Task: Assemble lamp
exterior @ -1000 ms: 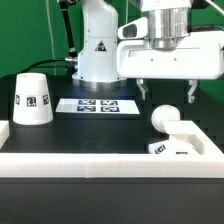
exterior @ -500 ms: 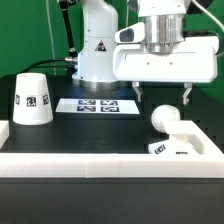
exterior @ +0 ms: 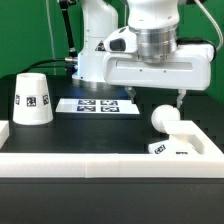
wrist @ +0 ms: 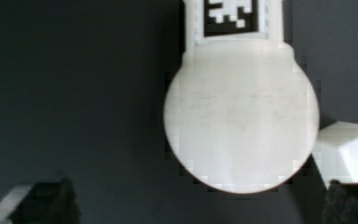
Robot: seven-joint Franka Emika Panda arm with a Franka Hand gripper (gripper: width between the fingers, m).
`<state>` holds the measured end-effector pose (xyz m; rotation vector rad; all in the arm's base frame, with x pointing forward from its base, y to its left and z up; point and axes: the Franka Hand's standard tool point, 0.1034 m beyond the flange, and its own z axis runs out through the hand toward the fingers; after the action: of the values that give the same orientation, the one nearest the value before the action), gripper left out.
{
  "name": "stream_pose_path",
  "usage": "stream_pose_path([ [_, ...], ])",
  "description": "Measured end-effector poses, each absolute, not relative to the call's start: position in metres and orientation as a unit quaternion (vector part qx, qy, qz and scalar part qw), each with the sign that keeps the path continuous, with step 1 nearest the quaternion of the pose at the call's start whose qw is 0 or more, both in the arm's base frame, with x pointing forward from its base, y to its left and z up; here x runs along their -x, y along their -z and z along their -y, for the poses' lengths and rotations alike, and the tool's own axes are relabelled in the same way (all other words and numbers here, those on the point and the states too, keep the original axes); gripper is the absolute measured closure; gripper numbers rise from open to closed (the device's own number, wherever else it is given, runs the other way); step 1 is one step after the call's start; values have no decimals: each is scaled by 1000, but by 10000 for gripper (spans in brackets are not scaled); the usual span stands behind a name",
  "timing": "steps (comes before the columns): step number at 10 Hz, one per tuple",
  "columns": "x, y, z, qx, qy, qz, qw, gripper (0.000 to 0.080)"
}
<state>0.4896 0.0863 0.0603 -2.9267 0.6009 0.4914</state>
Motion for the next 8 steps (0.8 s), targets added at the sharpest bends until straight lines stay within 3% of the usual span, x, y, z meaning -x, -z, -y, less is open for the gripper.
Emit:
stream_pose_path([
  [2,-497,-63,-93,952,-228,-192,65,101],
  [3,-502,-63,-96,944,-255,-193,83,101],
  [6,-495,-58,-89,914,-349,-189,87,101],
  [8,-496,-53,-91,910,-359,-187,87,101],
])
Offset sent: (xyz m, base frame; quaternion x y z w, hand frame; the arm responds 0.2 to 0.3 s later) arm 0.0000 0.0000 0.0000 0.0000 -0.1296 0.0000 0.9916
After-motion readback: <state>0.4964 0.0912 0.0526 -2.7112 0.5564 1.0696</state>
